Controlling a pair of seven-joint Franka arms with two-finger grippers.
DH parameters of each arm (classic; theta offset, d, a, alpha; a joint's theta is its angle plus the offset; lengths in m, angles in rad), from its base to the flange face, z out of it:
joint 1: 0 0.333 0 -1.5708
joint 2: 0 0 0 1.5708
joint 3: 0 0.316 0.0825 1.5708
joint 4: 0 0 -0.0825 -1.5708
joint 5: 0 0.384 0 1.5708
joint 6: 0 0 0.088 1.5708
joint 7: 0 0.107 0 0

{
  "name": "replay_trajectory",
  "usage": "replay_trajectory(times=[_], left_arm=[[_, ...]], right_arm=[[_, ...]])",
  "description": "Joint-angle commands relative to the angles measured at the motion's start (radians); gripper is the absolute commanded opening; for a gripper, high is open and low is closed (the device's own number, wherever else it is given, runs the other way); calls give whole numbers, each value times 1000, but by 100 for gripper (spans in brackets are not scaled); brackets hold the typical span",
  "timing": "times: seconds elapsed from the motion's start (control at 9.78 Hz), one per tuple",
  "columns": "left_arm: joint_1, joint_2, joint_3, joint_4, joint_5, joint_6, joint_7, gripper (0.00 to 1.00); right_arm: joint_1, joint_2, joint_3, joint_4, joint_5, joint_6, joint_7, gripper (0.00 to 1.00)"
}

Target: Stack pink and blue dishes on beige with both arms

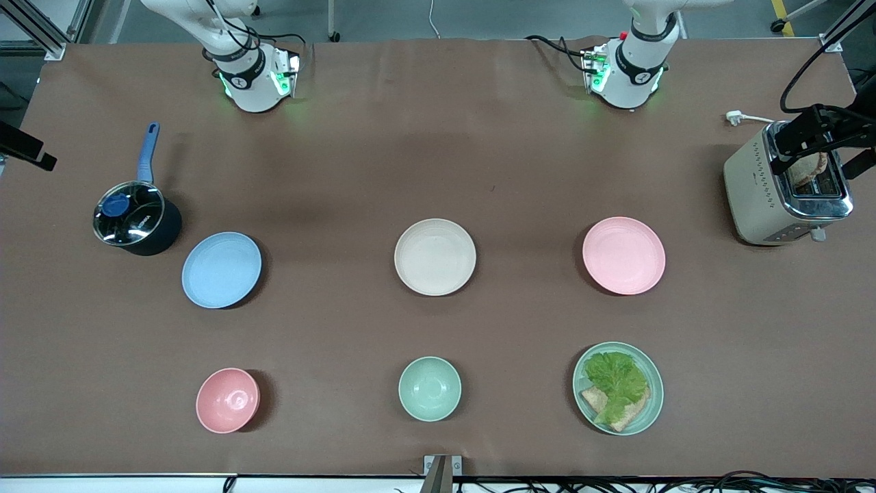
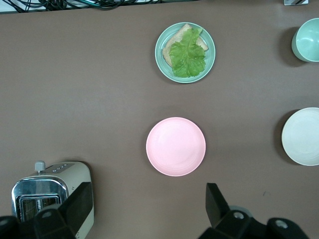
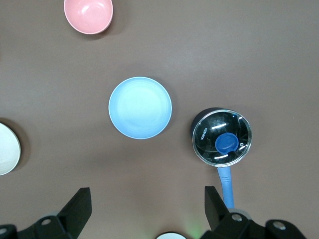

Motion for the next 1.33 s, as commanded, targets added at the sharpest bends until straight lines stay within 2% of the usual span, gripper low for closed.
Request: replay_trajectory(times=[0.0,0.41,0.72,1.12,1.23], left_arm=[[2,-1,-3,-24,-9,-4,1,100],[6,1,4,-41,-39,-4,18,100],[16,16,5,-93,-41,15,27,100],[24,30,5,-387,-39,297,52,100],[24,65,4,-423,-39,346,81,100]], right_arm=[[-10,-12,3,-31,15,7,-10,100],[-7,-12,3,-32,15,9,-10,100],[-32,-15,7,-32,17,7,-10,100],[-4,-12,0,-34,15,6,-9,100],[-3,-12,-3,-34,15,3,-9,100]])
